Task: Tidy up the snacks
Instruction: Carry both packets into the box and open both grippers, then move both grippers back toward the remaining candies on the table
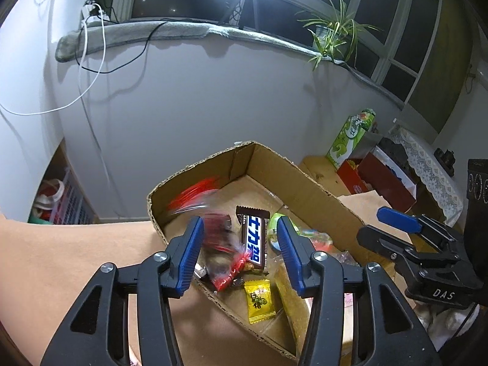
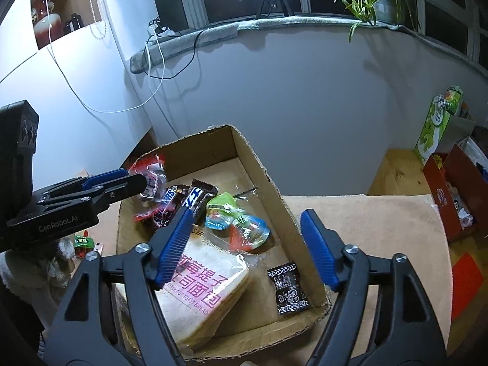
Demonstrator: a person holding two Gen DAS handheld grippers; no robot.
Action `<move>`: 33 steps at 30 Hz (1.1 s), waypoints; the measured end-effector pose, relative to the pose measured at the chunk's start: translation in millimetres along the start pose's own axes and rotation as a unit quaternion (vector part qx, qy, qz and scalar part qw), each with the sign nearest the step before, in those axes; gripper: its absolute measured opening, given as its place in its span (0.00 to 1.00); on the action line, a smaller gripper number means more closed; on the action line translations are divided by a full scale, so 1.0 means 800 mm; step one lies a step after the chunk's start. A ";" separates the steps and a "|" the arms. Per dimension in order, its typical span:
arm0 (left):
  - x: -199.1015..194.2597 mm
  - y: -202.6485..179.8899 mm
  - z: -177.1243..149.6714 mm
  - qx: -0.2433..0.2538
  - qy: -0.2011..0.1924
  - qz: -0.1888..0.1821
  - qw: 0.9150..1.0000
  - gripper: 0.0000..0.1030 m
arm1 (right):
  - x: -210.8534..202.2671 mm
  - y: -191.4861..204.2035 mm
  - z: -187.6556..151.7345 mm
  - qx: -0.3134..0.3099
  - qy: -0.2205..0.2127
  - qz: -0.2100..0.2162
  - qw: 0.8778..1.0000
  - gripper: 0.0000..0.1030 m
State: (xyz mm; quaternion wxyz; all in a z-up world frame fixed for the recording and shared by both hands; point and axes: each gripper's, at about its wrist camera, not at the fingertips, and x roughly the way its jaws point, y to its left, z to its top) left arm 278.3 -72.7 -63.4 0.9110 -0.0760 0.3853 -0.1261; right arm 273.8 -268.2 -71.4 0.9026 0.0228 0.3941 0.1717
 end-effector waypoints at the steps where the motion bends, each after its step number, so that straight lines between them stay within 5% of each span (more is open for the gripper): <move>1: -0.001 0.000 0.000 0.000 -0.001 0.000 1.000 0.47 | -0.001 0.000 0.000 0.000 0.000 -0.001 1.000 0.76; 33: -0.093 -0.007 -0.017 0.005 -0.054 0.003 0.999 0.47 | -0.079 0.056 -0.018 -0.028 -0.029 0.006 0.999 0.77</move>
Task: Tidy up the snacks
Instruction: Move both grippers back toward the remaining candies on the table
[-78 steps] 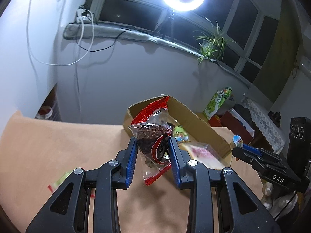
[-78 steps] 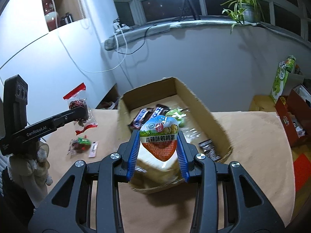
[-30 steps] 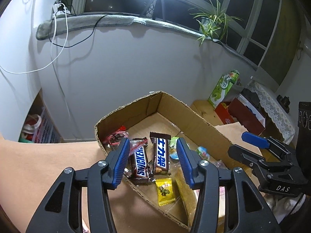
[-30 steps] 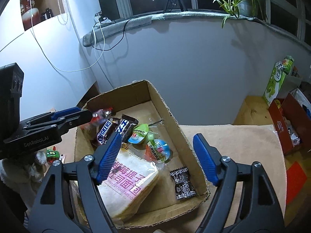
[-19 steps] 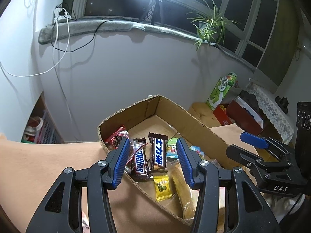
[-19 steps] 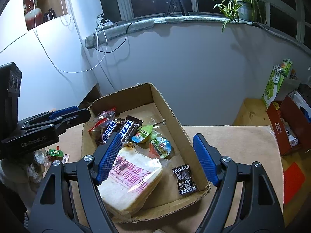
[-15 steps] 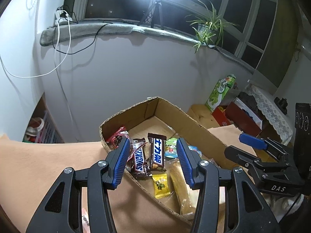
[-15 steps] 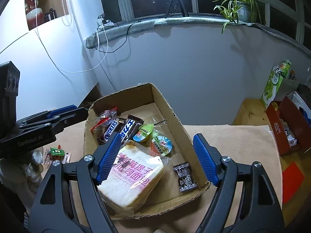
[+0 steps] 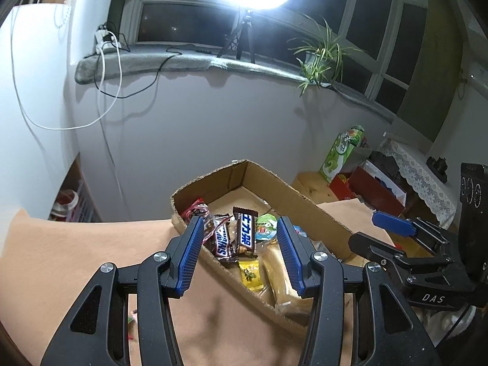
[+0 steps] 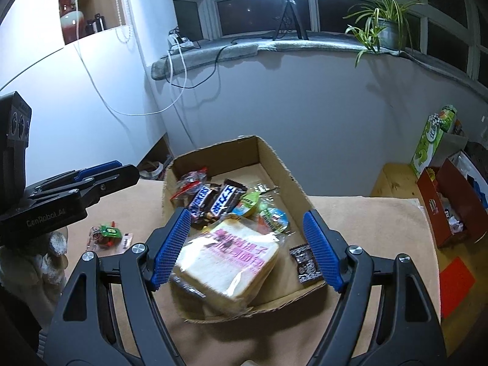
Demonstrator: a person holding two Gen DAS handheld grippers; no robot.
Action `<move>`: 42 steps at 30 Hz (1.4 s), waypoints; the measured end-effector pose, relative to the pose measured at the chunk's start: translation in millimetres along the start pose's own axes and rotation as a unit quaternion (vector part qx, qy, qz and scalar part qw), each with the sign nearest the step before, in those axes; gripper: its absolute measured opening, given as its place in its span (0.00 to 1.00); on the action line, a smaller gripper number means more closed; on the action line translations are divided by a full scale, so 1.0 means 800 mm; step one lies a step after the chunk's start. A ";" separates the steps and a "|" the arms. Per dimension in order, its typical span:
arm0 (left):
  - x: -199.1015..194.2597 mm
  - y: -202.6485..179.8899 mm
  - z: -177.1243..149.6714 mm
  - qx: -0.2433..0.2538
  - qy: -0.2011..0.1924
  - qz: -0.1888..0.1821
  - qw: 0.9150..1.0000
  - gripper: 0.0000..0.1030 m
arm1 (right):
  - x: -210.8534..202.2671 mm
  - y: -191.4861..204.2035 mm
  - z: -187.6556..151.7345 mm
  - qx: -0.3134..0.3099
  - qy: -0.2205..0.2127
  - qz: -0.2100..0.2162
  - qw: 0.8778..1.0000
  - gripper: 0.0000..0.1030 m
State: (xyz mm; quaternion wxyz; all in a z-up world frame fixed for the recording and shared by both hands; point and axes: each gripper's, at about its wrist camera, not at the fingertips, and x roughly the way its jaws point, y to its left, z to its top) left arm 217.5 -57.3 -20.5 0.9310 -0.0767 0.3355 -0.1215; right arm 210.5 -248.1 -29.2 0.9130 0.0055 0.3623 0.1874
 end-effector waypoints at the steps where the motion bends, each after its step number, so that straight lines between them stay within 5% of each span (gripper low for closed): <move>1: -0.004 0.001 -0.001 0.000 -0.002 0.000 1.000 0.47 | -0.002 0.003 -0.001 -0.002 -0.001 0.001 1.000 0.77; 22: -0.107 0.078 -0.055 -0.046 -0.031 0.041 0.998 0.47 | -0.033 0.094 -0.031 -0.052 -0.003 0.051 0.997 0.77; 42: -0.122 0.170 -0.130 -0.116 0.015 0.072 0.990 0.47 | 0.043 0.187 -0.082 -0.112 0.079 0.104 0.985 0.77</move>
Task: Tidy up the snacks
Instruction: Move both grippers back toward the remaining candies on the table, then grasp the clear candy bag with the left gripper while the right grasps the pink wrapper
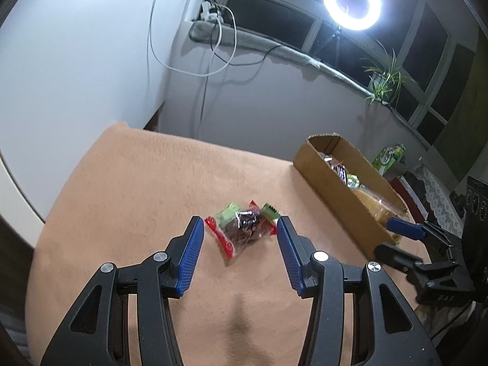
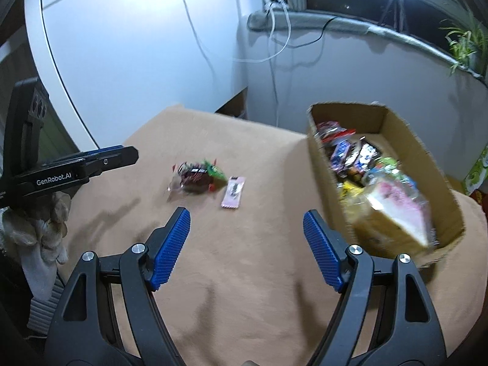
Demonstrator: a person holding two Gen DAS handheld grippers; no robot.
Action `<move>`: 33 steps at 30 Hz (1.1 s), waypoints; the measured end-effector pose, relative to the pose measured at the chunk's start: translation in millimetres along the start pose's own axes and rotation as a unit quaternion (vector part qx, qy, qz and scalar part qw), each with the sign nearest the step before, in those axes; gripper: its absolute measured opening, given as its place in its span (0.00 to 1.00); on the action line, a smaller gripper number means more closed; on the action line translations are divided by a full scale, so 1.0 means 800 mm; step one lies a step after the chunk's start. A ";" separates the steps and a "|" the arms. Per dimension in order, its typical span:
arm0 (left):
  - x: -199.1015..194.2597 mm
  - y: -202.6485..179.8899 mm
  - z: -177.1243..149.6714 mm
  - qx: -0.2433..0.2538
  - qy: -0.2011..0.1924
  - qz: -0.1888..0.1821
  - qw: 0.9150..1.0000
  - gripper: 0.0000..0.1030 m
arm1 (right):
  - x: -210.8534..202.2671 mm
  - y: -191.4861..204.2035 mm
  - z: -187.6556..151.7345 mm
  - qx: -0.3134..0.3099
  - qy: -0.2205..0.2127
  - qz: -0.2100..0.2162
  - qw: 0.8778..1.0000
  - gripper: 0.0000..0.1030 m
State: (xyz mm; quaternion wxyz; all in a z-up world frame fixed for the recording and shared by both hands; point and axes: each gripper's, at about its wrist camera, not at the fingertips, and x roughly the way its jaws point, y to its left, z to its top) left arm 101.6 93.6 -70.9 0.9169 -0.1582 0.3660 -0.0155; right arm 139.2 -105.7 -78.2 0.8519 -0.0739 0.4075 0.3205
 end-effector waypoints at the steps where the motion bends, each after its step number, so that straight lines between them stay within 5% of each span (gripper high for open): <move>1: 0.003 0.001 -0.002 0.002 0.004 0.000 1.000 0.47 | 0.008 0.001 -0.001 -0.001 0.006 0.000 1.000 0.77; 17: 0.060 0.000 -0.011 0.044 0.053 -0.004 0.998 0.52 | 0.096 0.017 0.001 0.004 0.058 -0.001 0.998 0.77; 21: 0.070 0.000 -0.006 0.060 0.050 0.001 0.997 0.52 | 0.109 0.017 0.003 0.008 0.066 -0.002 0.998 0.66; 33: 0.099 -0.011 0.002 0.116 0.052 -0.004 0.992 0.52 | 0.130 0.021 0.009 -0.001 0.075 -0.004 0.997 0.59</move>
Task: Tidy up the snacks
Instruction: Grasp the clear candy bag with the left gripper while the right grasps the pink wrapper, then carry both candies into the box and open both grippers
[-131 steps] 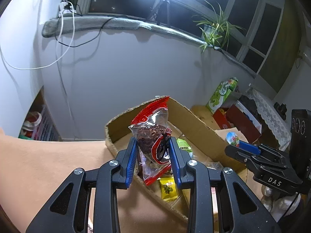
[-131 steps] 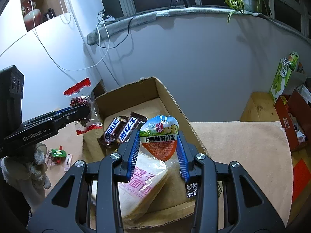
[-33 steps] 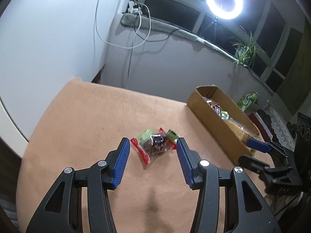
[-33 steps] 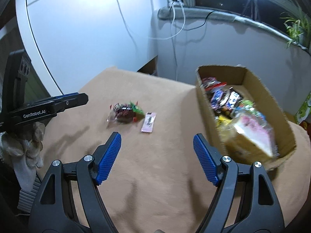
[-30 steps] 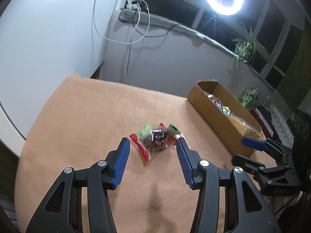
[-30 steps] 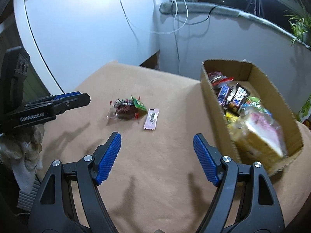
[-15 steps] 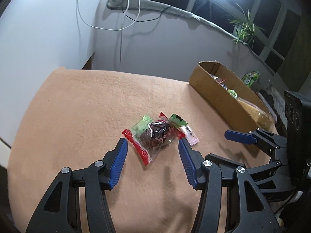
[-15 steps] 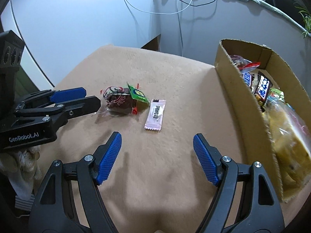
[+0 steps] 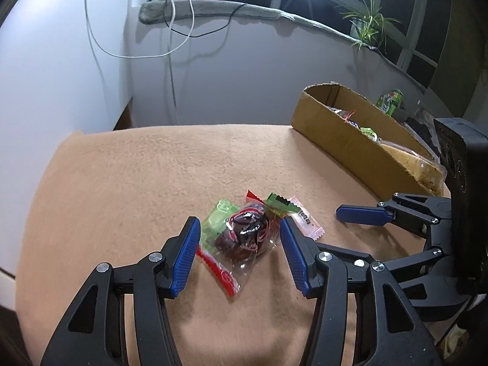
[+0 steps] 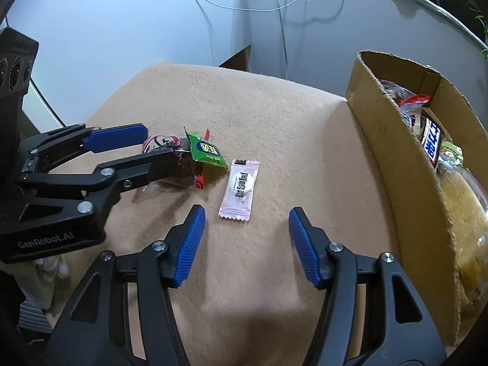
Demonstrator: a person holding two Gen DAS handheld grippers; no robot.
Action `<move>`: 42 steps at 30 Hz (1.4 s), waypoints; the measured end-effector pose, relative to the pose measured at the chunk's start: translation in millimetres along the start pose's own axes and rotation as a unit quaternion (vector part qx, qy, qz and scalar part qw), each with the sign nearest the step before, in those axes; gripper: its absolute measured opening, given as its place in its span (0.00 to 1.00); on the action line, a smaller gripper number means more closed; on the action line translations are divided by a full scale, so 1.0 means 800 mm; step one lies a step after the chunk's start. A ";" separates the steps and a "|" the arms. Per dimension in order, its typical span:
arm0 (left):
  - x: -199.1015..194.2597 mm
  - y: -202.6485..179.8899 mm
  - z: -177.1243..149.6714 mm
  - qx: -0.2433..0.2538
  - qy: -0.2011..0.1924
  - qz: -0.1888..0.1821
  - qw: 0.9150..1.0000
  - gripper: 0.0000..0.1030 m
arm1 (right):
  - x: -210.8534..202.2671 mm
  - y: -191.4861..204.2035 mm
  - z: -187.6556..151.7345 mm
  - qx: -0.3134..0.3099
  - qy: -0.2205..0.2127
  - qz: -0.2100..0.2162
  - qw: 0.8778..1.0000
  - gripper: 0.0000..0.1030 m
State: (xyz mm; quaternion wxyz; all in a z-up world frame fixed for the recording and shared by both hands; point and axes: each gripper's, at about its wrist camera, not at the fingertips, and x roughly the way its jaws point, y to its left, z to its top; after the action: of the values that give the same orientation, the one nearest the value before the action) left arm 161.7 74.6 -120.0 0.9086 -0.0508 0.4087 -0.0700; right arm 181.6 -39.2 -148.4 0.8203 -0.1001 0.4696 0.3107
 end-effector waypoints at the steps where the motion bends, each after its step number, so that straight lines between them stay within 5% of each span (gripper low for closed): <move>1: 0.003 0.000 0.001 0.002 0.001 0.000 1.000 0.52 | 0.001 0.002 0.002 -0.004 -0.001 -0.002 1.000 0.58; 12: 0.013 0.002 -0.001 0.005 0.006 -0.012 1.000 0.45 | 0.008 0.016 0.006 -0.031 0.001 -0.019 0.999 0.50; 21: 0.013 0.001 -0.003 0.006 0.002 -0.016 1.000 0.37 | 0.003 0.010 0.008 -0.032 0.000 -0.034 0.999 0.22; 42: -0.042 0.017 -0.023 -0.046 -0.030 -0.015 0.998 0.36 | -0.044 0.000 -0.001 -0.005 -0.039 -0.008 0.999 0.21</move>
State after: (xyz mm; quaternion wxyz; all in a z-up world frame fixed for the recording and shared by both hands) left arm 127.0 93.2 -109.8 0.9160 -0.1008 0.3830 -0.0635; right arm 168.1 -54.6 -119.3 0.8402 -0.0959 0.4344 0.3102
